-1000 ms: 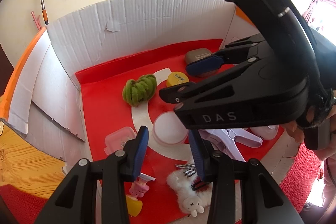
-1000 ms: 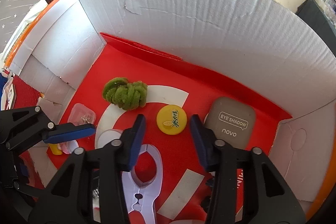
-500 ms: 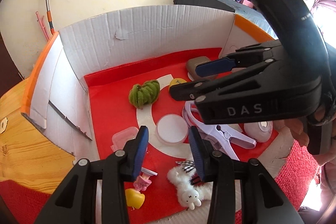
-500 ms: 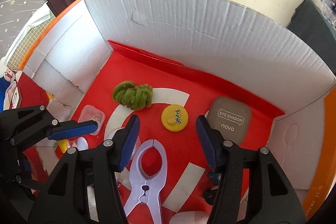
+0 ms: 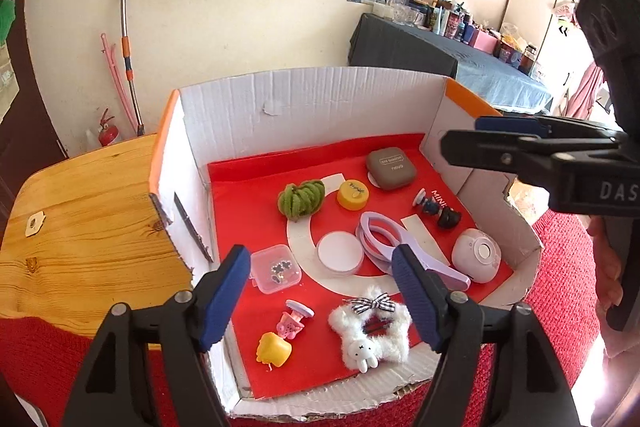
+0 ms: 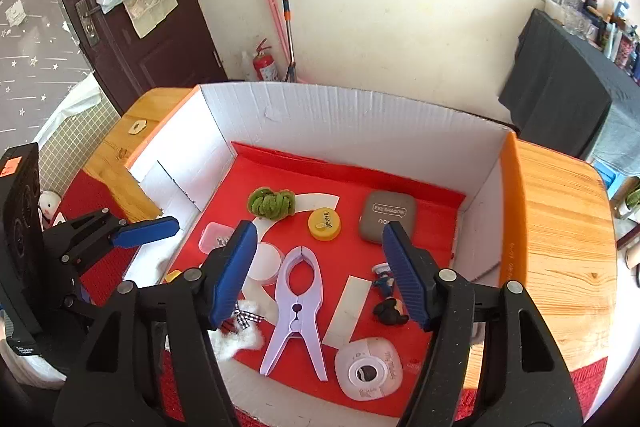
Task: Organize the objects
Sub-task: 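Raise both tools out of the box and hold them above it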
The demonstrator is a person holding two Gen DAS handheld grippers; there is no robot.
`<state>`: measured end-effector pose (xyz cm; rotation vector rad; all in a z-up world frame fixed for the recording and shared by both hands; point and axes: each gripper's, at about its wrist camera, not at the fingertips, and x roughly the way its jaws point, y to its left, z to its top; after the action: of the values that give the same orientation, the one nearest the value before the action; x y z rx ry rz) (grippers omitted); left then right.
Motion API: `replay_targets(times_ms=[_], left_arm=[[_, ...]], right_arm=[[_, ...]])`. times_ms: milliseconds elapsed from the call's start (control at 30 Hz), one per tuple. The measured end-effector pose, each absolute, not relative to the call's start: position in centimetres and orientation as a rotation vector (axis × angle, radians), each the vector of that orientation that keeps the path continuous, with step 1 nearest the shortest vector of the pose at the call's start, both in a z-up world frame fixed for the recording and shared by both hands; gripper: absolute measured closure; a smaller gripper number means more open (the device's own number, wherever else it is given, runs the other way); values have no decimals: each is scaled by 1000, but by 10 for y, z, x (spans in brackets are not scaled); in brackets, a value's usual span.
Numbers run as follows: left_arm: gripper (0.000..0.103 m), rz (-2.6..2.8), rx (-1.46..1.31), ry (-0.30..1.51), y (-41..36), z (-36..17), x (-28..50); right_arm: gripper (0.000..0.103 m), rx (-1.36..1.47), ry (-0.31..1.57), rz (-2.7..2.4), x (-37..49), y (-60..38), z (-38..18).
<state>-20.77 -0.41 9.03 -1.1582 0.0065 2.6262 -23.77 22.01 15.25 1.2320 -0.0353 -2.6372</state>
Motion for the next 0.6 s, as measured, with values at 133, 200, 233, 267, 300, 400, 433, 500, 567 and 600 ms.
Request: replay_targets(times_ms=[133,200,233,267,300,400,433,500,567,600], left_arm=[[17,2678,-1115,-14,-5,93,-211],[12,2712,-1086,-16,-7,96,-209],[9,2735,-1070,-14,-7,97,-206],[8,2754,-1053,-16,-8,97,-204],[6,2769,-1035,-20,-8,98,-201],[3,2798,-1001,-38,-8,94,-194],[2,2807,-995,-44,-8,92,-192],[0,2830,-979,-54,-7,89,-189],[0,2855,-962,-55,-7,84,-187],[0,2871,-959,-52,-6,80,-186]], right_arm=[[25,1129,-68,-2733,-200,254,172],[24,1080,-70,-2797,-188,256,174],[22,1057,-65,-2834,-184,254,176],[21,1031,-67,-2870,-177,256,175],[16,1008,-78,-2904,-170,261,176],[14,962,-89,-2975,-154,268,170],[13,961,-90,-2992,-152,268,163],[13,962,-86,-3011,-149,267,155],[13,969,-87,-3013,-152,267,144],[13,975,-85,-3022,-151,267,138]])
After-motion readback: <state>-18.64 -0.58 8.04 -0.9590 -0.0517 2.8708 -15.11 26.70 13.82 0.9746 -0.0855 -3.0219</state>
